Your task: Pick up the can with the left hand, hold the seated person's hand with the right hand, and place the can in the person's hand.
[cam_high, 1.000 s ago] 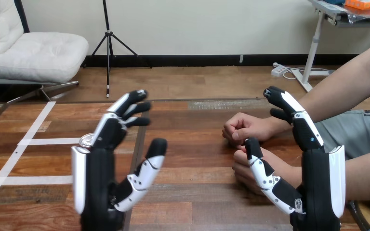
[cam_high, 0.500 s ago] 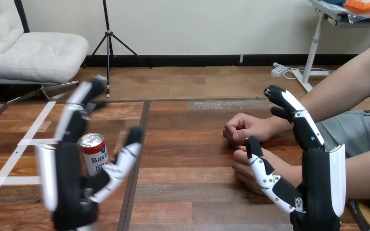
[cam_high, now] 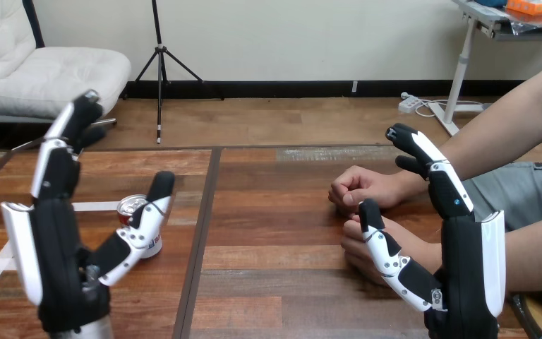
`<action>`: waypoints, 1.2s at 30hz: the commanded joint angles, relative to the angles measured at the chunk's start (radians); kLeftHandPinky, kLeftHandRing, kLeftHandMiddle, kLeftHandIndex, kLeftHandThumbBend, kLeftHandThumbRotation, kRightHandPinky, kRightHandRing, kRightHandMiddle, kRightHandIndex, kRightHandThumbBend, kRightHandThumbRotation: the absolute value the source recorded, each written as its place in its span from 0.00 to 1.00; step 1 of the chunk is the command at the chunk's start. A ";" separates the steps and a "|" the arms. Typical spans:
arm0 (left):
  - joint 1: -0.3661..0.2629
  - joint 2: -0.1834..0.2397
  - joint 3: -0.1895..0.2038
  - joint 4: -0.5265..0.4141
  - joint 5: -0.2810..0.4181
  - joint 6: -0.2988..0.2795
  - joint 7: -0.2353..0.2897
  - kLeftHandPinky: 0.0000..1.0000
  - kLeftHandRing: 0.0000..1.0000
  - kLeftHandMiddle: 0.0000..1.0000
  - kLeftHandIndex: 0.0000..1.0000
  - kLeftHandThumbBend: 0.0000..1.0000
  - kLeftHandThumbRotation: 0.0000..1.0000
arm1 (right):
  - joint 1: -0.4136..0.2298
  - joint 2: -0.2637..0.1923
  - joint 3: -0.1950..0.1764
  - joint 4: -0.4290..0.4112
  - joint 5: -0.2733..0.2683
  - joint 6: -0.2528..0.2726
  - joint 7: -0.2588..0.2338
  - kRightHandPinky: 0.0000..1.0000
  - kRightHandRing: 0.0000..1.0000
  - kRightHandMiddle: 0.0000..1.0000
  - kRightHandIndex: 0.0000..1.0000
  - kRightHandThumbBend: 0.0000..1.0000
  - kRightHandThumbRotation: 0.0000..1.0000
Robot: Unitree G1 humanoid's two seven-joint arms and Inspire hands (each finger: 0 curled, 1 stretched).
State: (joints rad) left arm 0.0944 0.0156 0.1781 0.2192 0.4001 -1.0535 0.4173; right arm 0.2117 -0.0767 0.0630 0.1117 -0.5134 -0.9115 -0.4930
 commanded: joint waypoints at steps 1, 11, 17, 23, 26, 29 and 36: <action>-0.072 0.032 0.008 -0.051 -0.004 0.007 -0.013 0.73 0.82 0.85 0.82 0.66 0.13 | -0.063 0.010 -0.012 0.005 -0.003 -0.003 -0.006 0.77 0.84 0.86 0.81 0.33 0.18; -0.090 0.062 0.042 -0.065 0.022 0.028 -0.004 0.73 0.83 0.85 0.84 0.70 0.16 | -0.063 0.010 -0.014 0.005 -0.002 0.007 -0.002 0.77 0.84 0.86 0.80 0.34 0.20; -0.090 0.074 0.066 -0.091 0.075 0.082 0.011 0.74 0.84 0.86 0.84 0.71 0.20 | -0.062 0.008 -0.012 0.005 0.003 0.006 0.002 0.77 0.84 0.86 0.80 0.34 0.21; -0.068 0.095 0.062 -0.140 0.110 0.187 -0.016 0.76 0.87 0.89 0.86 0.74 0.26 | -0.067 0.005 -0.012 0.013 0.003 -0.002 0.002 0.77 0.84 0.86 0.80 0.33 0.21; -0.058 0.111 0.053 -0.162 0.101 0.231 -0.048 0.78 0.89 0.91 0.87 0.76 0.26 | -0.066 0.005 -0.012 0.011 0.002 0.001 0.003 0.77 0.84 0.86 0.80 0.33 0.21; -0.049 0.131 0.041 -0.183 0.081 0.276 -0.092 0.81 0.91 0.92 0.87 0.78 0.26 | -0.066 0.005 -0.011 0.011 0.004 0.001 0.004 0.77 0.84 0.86 0.80 0.34 0.21; -0.029 0.203 0.031 -0.287 0.126 0.494 -0.246 0.82 0.89 0.90 0.87 0.82 0.30 | -0.062 0.006 -0.008 0.010 0.011 0.010 0.013 0.79 0.85 0.86 0.80 0.34 0.22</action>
State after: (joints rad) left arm 0.0841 0.1554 0.2275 0.0204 0.4914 -0.6550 0.2394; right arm 0.2037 -0.0776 0.0617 0.1181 -0.5120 -0.9075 -0.4878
